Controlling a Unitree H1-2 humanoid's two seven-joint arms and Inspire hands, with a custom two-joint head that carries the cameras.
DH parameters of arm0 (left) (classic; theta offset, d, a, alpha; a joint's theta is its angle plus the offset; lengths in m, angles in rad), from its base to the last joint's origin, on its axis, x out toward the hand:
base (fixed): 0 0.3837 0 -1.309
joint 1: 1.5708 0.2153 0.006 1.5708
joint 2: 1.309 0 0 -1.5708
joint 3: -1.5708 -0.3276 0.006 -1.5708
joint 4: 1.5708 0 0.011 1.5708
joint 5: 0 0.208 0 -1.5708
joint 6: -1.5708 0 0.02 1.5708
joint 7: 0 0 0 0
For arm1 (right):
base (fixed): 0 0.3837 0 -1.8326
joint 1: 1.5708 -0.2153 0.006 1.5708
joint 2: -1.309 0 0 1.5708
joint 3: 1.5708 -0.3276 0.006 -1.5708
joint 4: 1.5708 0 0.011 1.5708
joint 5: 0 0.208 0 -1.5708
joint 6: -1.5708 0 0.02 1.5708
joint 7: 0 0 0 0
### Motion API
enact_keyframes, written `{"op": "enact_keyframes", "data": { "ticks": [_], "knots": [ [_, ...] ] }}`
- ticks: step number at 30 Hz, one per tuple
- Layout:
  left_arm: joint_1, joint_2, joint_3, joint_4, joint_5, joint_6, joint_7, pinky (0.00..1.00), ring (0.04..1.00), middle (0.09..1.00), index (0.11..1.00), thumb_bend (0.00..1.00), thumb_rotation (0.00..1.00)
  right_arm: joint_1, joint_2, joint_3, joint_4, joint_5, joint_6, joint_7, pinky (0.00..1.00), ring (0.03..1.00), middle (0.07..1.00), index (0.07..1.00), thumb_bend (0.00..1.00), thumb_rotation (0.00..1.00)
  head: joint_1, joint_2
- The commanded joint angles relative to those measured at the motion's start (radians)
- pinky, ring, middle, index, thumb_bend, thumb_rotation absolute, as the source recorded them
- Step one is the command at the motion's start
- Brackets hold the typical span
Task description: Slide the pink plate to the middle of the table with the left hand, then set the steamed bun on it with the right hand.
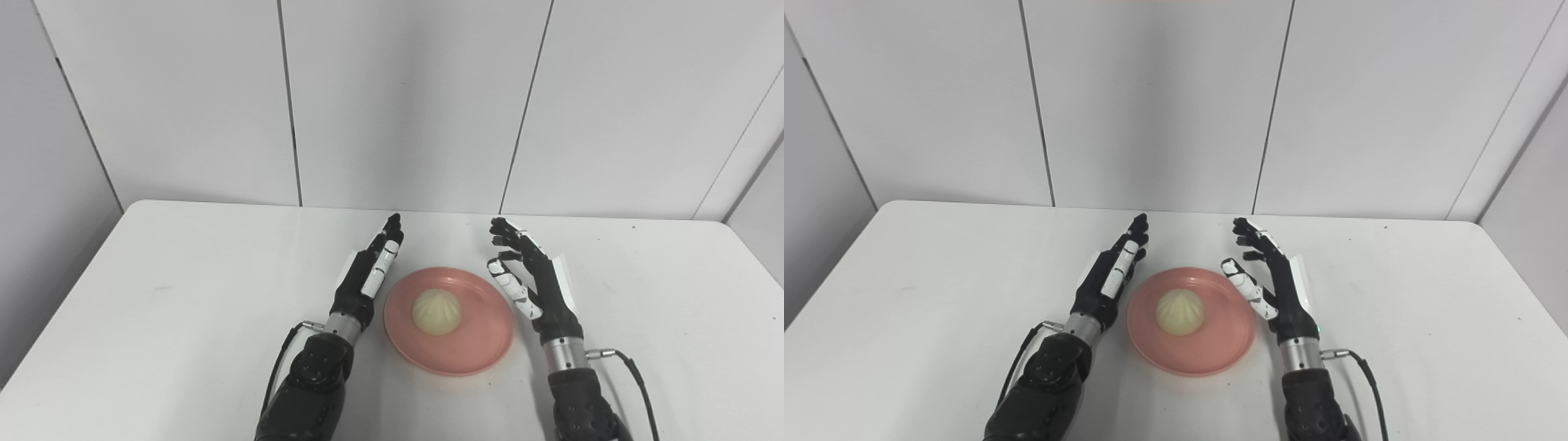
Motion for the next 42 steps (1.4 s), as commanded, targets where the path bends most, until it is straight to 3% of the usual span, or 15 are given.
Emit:
{"op": "enact_keyframes", "data": {
  "ticks": [1, 6, 13, 17, 21, 26, 28, 37, 42],
  "knots": [
    [0.064, 0.026, 0.005, -0.003, 0.002, 0.030, 0.004, 1.00, 1.000, 1.000, 0.970, 0.74, 0.93, -0.019, 0.004, -0.020, -0.008, 0.042, -0.050, -0.016, 0.71, 0.767, 0.792, 0.789, 0.67, 1.00, 0.001, 0.001],
    [0.090, 0.022, 0.021, -0.072, -0.002, 0.093, 0.022, 1.00, 1.000, 1.000, 0.987, 0.78, 0.94, -0.010, 0.020, -0.039, 0.013, 0.097, -0.043, -0.013, 0.74, 0.770, 0.801, 0.793, 0.68, 1.00, -0.014, 0.008],
    [0.115, 0.016, 0.026, -0.158, 0.003, 0.156, 0.043, 1.00, 1.000, 1.000, 1.000, 0.73, 0.96, -0.012, 0.028, -0.054, 0.057, 0.150, -0.044, -0.007, 0.77, 0.803, 0.830, 0.816, 0.63, 1.00, -0.029, 0.020],
    [0.122, 0.010, 0.031, -0.184, 0.003, 0.159, 0.058, 1.00, 1.000, 1.000, 1.000, 0.66, 0.94, -0.013, 0.038, -0.064, 0.059, 0.174, -0.022, -0.008, 0.77, 0.806, 0.832, 0.827, 0.62, 1.00, -0.031, 0.024],
    [0.125, 0.005, 0.026, -0.193, 0.055, 0.124, 0.133, 1.00, 1.000, 1.000, 1.000, 0.61, 0.97, -0.010, 0.054, -0.080, 0.051, 0.226, 0.019, 0.008, 0.77, 0.802, 0.833, 0.850, 0.64, 1.00, -0.032, 0.026],
    [0.127, 0.002, 0.029, -0.197, 0.091, 0.067, 0.191, 1.00, 1.000, 1.000, 1.000, 0.55, 1.00, -0.005, 0.090, -0.117, -0.023, 0.372, 0.216, 0.058, 0.85, 0.873, 0.899, 0.914, 0.74, 1.00, -0.040, 0.029],
    [0.127, 0.003, 0.026, -0.195, 0.099, 0.062, 0.205, 1.00, 1.000, 1.000, 1.000, 0.55, 1.00, -0.003, 0.091, -0.117, -0.038, 0.386, 0.256, 0.068, 0.87, 0.893, 0.922, 0.939, 0.74, 1.00, -0.042, 0.029],
    [0.129, 0.005, 0.025, -0.198, 0.094, 0.047, 0.224, 1.00, 1.000, 1.000, 1.000, 0.63, 0.97, -0.006, 0.080, -0.102, -0.042, 0.397, 0.290, 0.124, 0.98, 0.973, 0.984, 0.978, 0.79, 1.00, -0.053, 0.032],
    [0.124, 0.003, 0.031, -0.186, 0.078, 0.016, 0.217, 1.00, 1.000, 1.000, 1.000, 0.61, 0.95, -0.010, 0.079, -0.110, -0.030, 0.430, 0.302, 0.156, 0.99, 0.986, 0.990, 0.984, 0.79, 1.00, -0.057, 0.031]
  ]
}}
